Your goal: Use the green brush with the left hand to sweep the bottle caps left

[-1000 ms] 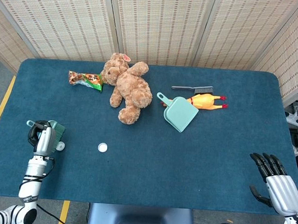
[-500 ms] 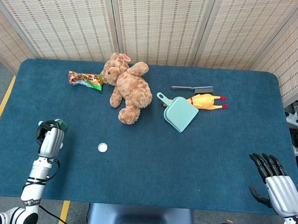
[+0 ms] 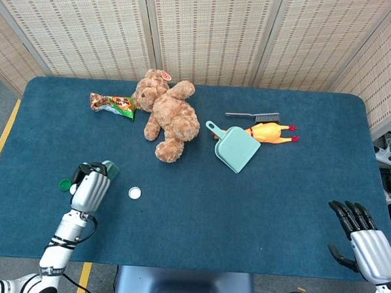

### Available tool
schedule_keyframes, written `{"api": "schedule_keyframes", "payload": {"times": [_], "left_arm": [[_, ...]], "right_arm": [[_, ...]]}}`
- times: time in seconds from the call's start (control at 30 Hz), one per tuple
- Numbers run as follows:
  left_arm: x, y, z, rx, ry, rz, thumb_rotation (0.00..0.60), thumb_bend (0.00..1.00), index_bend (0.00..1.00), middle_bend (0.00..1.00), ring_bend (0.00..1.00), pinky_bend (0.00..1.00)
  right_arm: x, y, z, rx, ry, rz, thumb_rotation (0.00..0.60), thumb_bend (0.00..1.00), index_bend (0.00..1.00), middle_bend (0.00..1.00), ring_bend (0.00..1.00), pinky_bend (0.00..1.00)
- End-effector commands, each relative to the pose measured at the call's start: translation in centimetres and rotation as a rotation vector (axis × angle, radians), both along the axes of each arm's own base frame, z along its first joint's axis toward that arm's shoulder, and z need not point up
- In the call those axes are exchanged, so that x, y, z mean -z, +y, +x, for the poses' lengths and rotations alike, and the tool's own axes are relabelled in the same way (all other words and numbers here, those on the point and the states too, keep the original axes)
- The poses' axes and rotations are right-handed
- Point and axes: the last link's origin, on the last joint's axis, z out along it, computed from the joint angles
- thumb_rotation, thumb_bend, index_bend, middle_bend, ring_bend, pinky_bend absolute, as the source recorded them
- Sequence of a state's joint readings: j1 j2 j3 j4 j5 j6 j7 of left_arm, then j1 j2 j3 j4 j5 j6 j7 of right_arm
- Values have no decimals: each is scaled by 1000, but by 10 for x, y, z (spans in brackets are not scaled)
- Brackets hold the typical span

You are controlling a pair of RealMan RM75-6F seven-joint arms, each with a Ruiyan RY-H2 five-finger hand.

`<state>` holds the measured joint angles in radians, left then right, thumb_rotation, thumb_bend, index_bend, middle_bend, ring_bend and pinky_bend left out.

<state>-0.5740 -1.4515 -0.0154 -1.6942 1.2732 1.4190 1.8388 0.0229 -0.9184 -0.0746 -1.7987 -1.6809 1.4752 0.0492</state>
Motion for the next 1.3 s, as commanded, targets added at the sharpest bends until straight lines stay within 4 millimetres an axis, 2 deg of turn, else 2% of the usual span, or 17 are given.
{"api": "schedule_keyframes", "payload": {"times": [0.03, 0.3, 0.53, 0.87, 1.3], "left_arm": [[-1, -5, 16, 18, -96, -57, 600, 604, 867, 1000, 826, 889], [-2, -10, 51, 73, -230, -89, 600, 614, 868, 1000, 826, 889], [10, -16, 64, 86, -233, -103, 600, 613, 867, 1000, 825, 889], [26, -19, 65, 69, -208, -125, 600, 613, 867, 1000, 826, 896], [39, -20, 51, 46, -146, -139, 600, 613, 868, 1000, 826, 896]], "right_arm": [[0, 1, 1, -2, -1, 3, 600, 260, 0, 62, 0, 0], [-2, 2, 1, -5, -12, 2, 600, 260, 0, 62, 0, 0], [-7, 3, 1, -12, -28, -5, 600, 260, 0, 62, 0, 0], [-10, 3, 1, -16, -37, -10, 600, 260, 0, 62, 0, 0], [-9, 3, 1, -16, -32, -6, 600, 260, 0, 62, 0, 0]]}}
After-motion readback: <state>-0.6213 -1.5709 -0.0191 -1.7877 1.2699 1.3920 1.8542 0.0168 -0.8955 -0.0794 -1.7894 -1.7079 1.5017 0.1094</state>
